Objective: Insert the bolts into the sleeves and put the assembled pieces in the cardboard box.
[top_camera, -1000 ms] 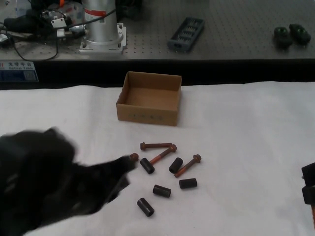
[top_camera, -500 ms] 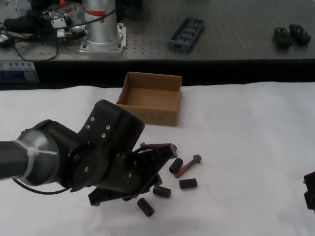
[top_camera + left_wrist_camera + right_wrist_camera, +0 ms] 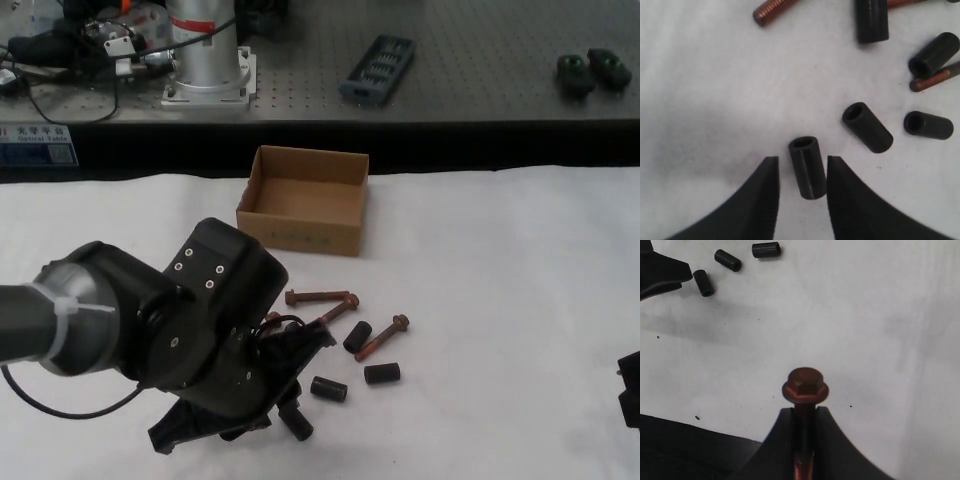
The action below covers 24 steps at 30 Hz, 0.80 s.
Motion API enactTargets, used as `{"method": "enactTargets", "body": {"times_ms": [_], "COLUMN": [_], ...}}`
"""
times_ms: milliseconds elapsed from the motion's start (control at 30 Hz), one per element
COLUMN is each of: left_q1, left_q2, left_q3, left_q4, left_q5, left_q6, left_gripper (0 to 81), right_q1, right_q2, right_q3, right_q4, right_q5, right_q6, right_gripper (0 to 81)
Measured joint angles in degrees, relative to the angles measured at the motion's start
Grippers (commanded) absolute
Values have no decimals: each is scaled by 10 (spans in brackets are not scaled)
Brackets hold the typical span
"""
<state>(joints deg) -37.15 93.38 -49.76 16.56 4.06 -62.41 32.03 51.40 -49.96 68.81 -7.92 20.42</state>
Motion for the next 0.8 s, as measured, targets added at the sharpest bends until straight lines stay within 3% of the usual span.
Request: {"method": "enactTargets", "body": {"times_ms": [800], "left_q1": [-22], "left_q2": [47], "left_q3": [-1], "left_q4": [-42], "left_q5": [0], "left_q6": [-76], "left_gripper": [247], "right_q1": [0], "right_q2": [0], "right_q3": [0], "right_q4": [0], "right_q5": [0], "right_q6": [-6], "right_gripper": [29]}}
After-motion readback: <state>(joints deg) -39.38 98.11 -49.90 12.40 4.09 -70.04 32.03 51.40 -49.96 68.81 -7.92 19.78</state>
